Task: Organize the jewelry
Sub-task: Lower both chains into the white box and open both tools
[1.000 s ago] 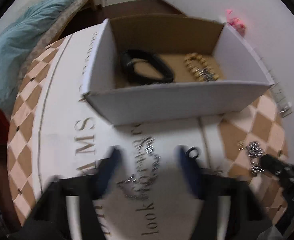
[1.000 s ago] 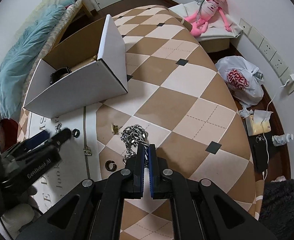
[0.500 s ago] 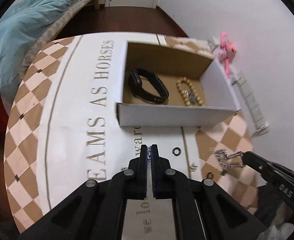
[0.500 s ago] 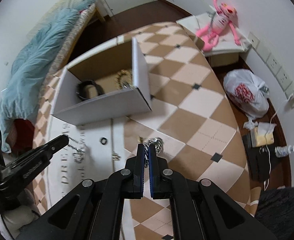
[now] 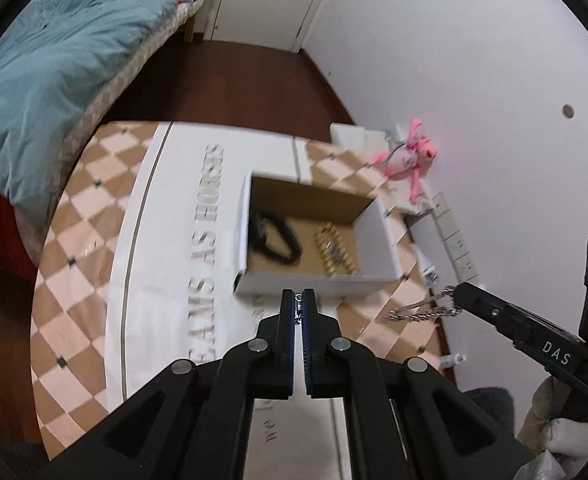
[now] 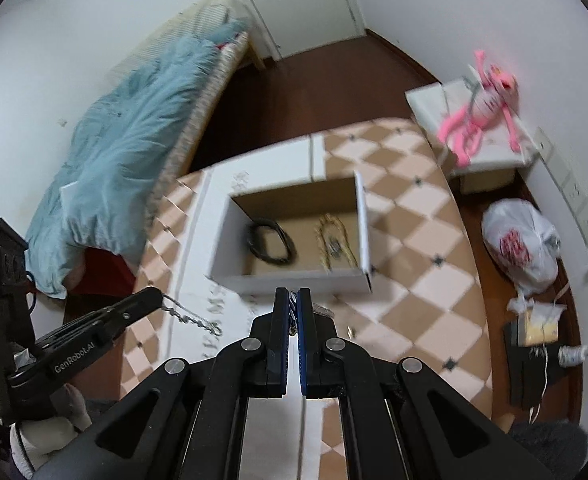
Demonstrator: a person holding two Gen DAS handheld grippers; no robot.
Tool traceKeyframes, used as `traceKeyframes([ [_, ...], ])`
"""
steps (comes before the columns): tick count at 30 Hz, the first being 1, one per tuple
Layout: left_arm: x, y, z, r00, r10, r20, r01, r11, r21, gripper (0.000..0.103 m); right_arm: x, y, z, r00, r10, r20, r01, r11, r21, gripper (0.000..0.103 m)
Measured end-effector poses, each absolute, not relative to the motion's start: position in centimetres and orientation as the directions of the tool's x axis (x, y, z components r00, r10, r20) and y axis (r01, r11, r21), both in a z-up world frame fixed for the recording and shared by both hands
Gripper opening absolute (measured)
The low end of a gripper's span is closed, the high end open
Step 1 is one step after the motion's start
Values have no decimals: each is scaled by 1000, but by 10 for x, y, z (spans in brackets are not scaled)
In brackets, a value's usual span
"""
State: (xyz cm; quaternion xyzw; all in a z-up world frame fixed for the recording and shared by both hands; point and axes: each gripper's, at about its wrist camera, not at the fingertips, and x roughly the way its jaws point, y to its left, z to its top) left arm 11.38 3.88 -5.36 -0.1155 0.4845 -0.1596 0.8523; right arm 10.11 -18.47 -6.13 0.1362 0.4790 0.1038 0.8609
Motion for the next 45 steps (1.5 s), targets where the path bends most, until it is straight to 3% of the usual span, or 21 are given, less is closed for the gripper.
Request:
traceKeyframes([
  [9,173,28,-33,483,-400,-779,185,916,-356,1,176,-174,-36,528,251,-811,-76,965,250,4],
  [21,225,12,-89,348,-348,-871,155,937,-313,1,267,-180,-113,363,125,-923,-55,992,113,4],
  [28,231,16,-100,326,-205,-923,71,979,-192,6,285,-177,-134,283,111,-953,-84,992,90,5],
  [30,232,17,-98,336,-186,-923,64,983,-174,6,285,-177,-133,284,99,-954,-83,993,79,10],
  [33,231,18,-94,361,-120,-925,51,993,-109,7,282,-177,-131,293,89,-952,-81,994,68,41],
  [34,230,18,-94,366,-107,-924,46,994,-97,15,279,-178,-129,298,90,-950,-75,995,70,52],
  [35,229,20,-93,374,-91,-923,37,996,-83,24,277,-179,-128,302,85,-950,-73,995,66,55],
  [37,227,23,-93,392,-71,-917,23,997,-68,84,267,-180,-128,309,73,-948,-64,996,56,56],
  [39,220,25,-94,422,-46,-906,15,999,-44,90,258,-179,-130,312,57,-948,-57,997,41,65],
  [41,215,26,-102,416,-15,-909,11,1000,-12,90,245,-180,-135,313,45,-949,-45,998,33,86],
  [45,205,23,-116,420,18,-907,15,1000,26,103,223,-181,-146,306,25,-952,-29,999,17,90],
])
